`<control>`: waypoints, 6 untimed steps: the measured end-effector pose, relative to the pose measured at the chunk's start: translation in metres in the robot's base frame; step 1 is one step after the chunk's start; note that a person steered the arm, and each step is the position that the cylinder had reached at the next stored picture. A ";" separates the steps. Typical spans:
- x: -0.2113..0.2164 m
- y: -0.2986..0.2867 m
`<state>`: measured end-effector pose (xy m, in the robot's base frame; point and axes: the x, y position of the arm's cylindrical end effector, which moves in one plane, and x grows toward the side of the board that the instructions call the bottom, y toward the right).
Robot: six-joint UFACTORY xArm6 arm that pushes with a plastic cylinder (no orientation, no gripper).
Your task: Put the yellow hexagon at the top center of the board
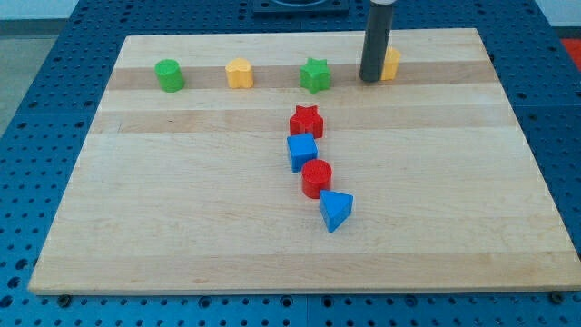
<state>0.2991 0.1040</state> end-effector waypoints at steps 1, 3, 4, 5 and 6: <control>0.010 -0.006; 0.026 0.052; 0.008 0.066; -0.014 0.066; -0.014 0.062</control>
<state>0.2848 0.1658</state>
